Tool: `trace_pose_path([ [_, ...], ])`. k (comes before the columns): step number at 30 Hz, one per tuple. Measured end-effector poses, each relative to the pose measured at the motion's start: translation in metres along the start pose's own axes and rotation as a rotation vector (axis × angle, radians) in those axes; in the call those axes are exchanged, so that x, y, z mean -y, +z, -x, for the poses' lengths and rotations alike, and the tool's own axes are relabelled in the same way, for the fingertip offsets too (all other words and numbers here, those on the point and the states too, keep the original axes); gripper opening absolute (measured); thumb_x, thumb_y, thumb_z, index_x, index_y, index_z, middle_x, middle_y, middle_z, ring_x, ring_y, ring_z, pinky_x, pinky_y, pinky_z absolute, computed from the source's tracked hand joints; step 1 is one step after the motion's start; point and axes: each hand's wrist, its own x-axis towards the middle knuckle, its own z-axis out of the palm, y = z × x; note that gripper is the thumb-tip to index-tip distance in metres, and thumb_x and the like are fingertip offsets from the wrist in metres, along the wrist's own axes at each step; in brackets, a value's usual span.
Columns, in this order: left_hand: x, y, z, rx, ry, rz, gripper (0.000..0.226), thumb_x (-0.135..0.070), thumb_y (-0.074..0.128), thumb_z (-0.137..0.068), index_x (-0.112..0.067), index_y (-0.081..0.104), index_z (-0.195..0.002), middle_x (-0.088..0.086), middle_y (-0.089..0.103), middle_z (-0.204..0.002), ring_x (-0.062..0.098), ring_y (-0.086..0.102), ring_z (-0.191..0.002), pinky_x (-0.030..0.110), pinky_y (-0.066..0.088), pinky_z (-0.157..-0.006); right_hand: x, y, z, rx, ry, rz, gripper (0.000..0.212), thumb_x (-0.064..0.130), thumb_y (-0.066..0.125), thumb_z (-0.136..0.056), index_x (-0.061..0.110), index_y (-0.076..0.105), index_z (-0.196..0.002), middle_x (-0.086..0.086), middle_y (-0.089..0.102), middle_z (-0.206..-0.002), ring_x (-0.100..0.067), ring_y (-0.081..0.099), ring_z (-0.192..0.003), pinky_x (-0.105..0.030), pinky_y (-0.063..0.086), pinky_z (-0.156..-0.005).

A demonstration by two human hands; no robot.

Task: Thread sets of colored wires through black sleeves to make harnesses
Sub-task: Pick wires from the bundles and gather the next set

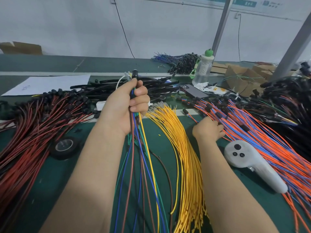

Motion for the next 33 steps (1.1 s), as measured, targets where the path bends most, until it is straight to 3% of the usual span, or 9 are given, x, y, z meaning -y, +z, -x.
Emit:
trace_pose_path([
  [6,0.004,-0.004,-0.003,-0.028,0.025,-0.083,0.029,-0.022,0.035,-0.102,-0.013,0.044,-0.077,-0.006,0.038,-0.047,0.002,0.026,-0.03,0.011,0.021,-0.027,0.004,0.002,0.003,-0.01,-0.005,0.024,0.043,0.013,0.051,-0.091,0.004,0.046,-0.133,-0.021,0.034,-0.144,-0.038,0.028,-0.132,-0.046,0.024,-0.107],
  [14,0.01,-0.014,-0.009,-0.12,0.035,-0.152,0.028,-0.022,0.036,-0.103,-0.012,0.045,-0.078,-0.005,0.042,-0.049,0.001,0.027,-0.031,0.012,0.022,-0.028,0.007,0.0,0.005,-0.014,-0.051,-0.028,0.033,0.012,0.05,-0.092,0.005,0.051,-0.124,-0.02,0.05,-0.134,-0.037,0.036,-0.129,-0.045,0.027,-0.105],
  [17,0.021,-0.017,-0.013,-0.242,0.135,-0.387,0.025,-0.018,0.039,-0.102,-0.01,0.049,-0.081,-0.002,0.054,-0.056,0.002,0.039,-0.038,0.012,0.034,-0.034,0.024,-0.02,0.008,-0.094,-0.12,-0.305,0.029,0.011,0.047,-0.095,0.003,0.051,-0.122,-0.022,0.051,-0.131,-0.037,0.045,-0.122,-0.041,0.034,-0.099],
  [20,0.035,-0.017,-0.018,-0.334,0.219,-0.495,0.02,-0.016,0.039,-0.102,-0.008,0.054,-0.091,0.005,0.065,-0.085,0.009,0.06,-0.066,0.022,0.056,-0.058,0.06,-0.057,0.023,-0.133,-0.393,-0.589,0.022,0.011,0.048,-0.097,0.003,0.057,-0.115,-0.017,0.06,-0.12,-0.031,0.054,-0.112,-0.036,0.038,-0.092],
  [23,0.039,-0.011,-0.022,-0.333,0.251,-0.394,0.012,-0.016,0.044,-0.101,-0.011,0.055,-0.1,0.002,0.064,-0.098,0.013,0.062,-0.08,0.027,0.057,-0.064,0.098,-0.085,0.055,-0.005,-0.637,-0.53,0.018,0.012,0.053,-0.095,0.005,0.065,-0.107,-0.013,0.067,-0.111,-0.028,0.061,-0.104,-0.037,0.046,-0.092],
  [26,0.03,-0.006,-0.023,-0.32,0.245,-0.232,0.017,-0.015,0.045,-0.1,-0.015,0.057,-0.088,-0.006,0.067,-0.071,0.008,0.061,-0.055,0.022,0.052,-0.051,0.119,-0.089,0.088,0.085,-0.755,-0.356,0.022,0.005,0.05,-0.091,0.0,0.067,-0.105,-0.019,0.067,-0.11,-0.032,0.06,-0.106,-0.034,0.047,-0.088],
  [28,0.021,-0.009,-0.024,-0.376,0.211,-0.167,0.019,-0.015,0.041,-0.102,-0.014,0.057,-0.092,-0.002,0.064,-0.073,0.01,0.058,-0.052,0.022,0.048,-0.048,0.121,-0.088,0.103,0.124,-0.813,-0.307,0.027,0.002,0.047,-0.09,0.001,0.066,-0.109,-0.018,0.065,-0.113,-0.032,0.058,-0.109,-0.031,0.045,-0.086],
  [31,0.011,-0.016,-0.022,-0.423,0.179,-0.052,0.021,-0.013,0.034,-0.103,-0.013,0.054,-0.095,0.003,0.059,-0.079,0.014,0.057,-0.062,0.026,0.047,-0.054,0.117,-0.088,0.123,0.215,-0.914,-0.369,0.032,0.002,0.046,-0.088,0.009,0.068,-0.11,-0.01,0.068,-0.11,-0.024,0.059,-0.105,-0.022,0.039,-0.08],
  [33,0.004,-0.016,-0.017,-0.417,0.18,0.015,0.027,-0.013,0.033,-0.103,-0.012,0.051,-0.082,0.002,0.059,-0.069,0.013,0.057,-0.057,0.02,0.047,-0.045,0.114,-0.088,0.136,0.242,-0.939,-0.492,0.031,0.001,0.046,-0.089,0.01,0.066,-0.11,-0.006,0.068,-0.107,-0.021,0.059,-0.101,-0.021,0.041,-0.082],
])
